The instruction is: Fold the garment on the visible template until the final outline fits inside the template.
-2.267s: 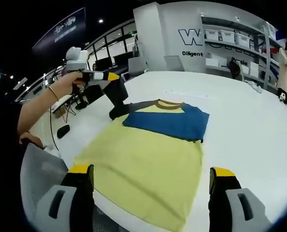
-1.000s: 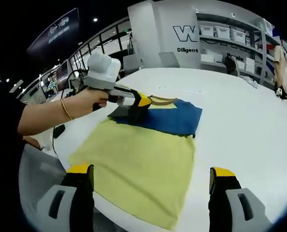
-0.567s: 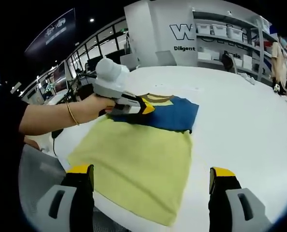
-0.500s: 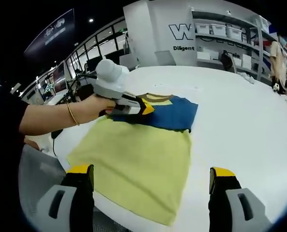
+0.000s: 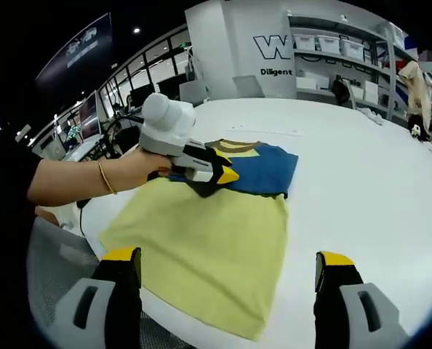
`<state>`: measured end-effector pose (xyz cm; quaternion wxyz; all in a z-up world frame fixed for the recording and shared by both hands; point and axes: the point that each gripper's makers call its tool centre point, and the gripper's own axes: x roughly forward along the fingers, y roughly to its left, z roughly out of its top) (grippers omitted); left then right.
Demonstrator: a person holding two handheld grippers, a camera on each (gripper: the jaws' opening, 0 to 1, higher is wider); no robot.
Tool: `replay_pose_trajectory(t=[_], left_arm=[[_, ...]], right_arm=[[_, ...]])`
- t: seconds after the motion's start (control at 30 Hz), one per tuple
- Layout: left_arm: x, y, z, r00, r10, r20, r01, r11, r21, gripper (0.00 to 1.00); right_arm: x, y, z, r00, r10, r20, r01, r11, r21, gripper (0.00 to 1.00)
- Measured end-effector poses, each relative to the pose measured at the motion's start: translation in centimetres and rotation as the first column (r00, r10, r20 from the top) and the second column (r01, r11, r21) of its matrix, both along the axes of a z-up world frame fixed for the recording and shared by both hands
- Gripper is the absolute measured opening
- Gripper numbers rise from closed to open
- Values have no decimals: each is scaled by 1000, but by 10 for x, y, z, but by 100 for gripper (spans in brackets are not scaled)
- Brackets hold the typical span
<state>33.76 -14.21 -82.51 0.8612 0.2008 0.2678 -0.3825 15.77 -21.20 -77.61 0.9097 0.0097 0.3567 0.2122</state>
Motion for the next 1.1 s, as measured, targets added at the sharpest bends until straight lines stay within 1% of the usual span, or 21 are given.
replay_pose_trajectory(t=[0.03, 0.1, 0.2, 0.27, 0.33, 0.47, 0.57, 0.73, 0.8, 0.9, 1.03, 1.1], left_arm=[[1, 0, 5, 1000, 6, 9, -6, 1000, -13, 29], [2, 1, 10, 1000, 12, 19, -12, 1000, -19, 33], [4, 6, 17, 999, 31, 17, -31, 999, -38, 40], [5, 10, 24, 999, 47, 19, -46, 997, -66, 45], [4, 13, 27, 998, 58, 1, -57, 993, -100, 53], [4, 19, 29, 997, 74, -12, -75, 990, -123, 68], [1, 23, 33, 996, 80, -27, -83, 985, -153, 76], [-1, 32, 39, 997, 74, -2, -74, 982, -177, 80], [-1, 37, 39, 997, 77, -6, -77, 980, -186, 77], [1, 48, 36, 997, 74, -15, -75, 984, -163, 75], [3, 59, 37, 997, 78, -8, -79, 983, -168, 71], [2, 64, 35, 996, 83, -18, -85, 982, -171, 69]], right_arm=[[0, 0, 0, 1000, 2, 1, -2, 1000, 0, 99], [0, 1, 0, 1000, 3, 3, -3, 1000, 1, 99], [0, 2, 2, 1000, 6, 7, -6, 1000, 3, 99], [0, 4, 3, 1000, 11, 11, -11, 1000, 2, 99], [0, 6, 4, 1000, 15, 14, -15, 1000, 3, 99], [-2, 9, 4, 1000, 27, 12, -27, 1000, 1, 99], [-3, 11, 4, 999, 35, 13, -35, 999, 0, 99], [-5, 14, 4, 999, 44, 9, -44, 999, -2, 99], [-5, 14, 3, 999, 45, 6, -45, 999, -2, 99], [-7, 15, 3, 999, 49, 3, -49, 999, -3, 99], [-8, 17, 2, 999, 52, -1, -52, 999, -6, 99], [-8, 18, 2, 999, 53, -1, -53, 999, -6, 99]])
